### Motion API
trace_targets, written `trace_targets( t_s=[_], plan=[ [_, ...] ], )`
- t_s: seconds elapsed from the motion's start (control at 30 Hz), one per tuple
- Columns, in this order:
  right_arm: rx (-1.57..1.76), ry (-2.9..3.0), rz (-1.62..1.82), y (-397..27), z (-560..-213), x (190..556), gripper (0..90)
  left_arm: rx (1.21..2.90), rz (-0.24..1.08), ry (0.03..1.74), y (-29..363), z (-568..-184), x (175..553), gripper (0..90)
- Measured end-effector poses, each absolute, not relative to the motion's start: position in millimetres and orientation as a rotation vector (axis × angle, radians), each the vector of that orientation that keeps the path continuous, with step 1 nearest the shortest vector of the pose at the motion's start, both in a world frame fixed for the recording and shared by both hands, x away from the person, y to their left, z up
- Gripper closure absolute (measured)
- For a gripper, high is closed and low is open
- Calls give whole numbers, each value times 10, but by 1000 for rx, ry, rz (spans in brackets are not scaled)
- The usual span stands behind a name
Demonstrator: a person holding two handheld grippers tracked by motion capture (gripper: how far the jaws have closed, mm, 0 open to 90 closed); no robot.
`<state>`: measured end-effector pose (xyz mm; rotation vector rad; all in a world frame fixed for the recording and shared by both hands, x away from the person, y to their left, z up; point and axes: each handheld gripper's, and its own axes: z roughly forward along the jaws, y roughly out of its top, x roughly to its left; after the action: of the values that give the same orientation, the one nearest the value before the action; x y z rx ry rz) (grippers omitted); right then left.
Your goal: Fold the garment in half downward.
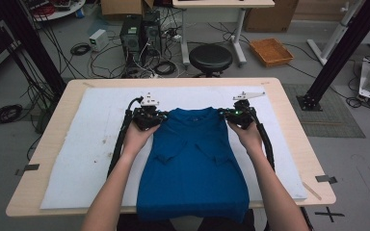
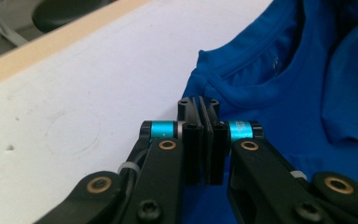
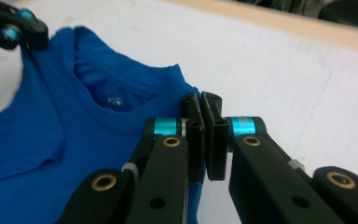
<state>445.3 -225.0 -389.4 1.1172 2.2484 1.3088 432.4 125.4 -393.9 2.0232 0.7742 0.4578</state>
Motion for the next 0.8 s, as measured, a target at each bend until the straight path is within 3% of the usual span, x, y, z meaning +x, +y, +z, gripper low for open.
trace_targets(
  t_s=[0.3, 0.8],
  plan=[
    [1012, 2232, 1345, -2304, -3888, 3814, 887, 1986, 485, 679, 1338, -3856, 3821, 879],
    [805, 2252, 1310, -2325, -4009, 2845, 887, 2036, 512, 501, 1394, -4037, 2869, 878]
  ],
)
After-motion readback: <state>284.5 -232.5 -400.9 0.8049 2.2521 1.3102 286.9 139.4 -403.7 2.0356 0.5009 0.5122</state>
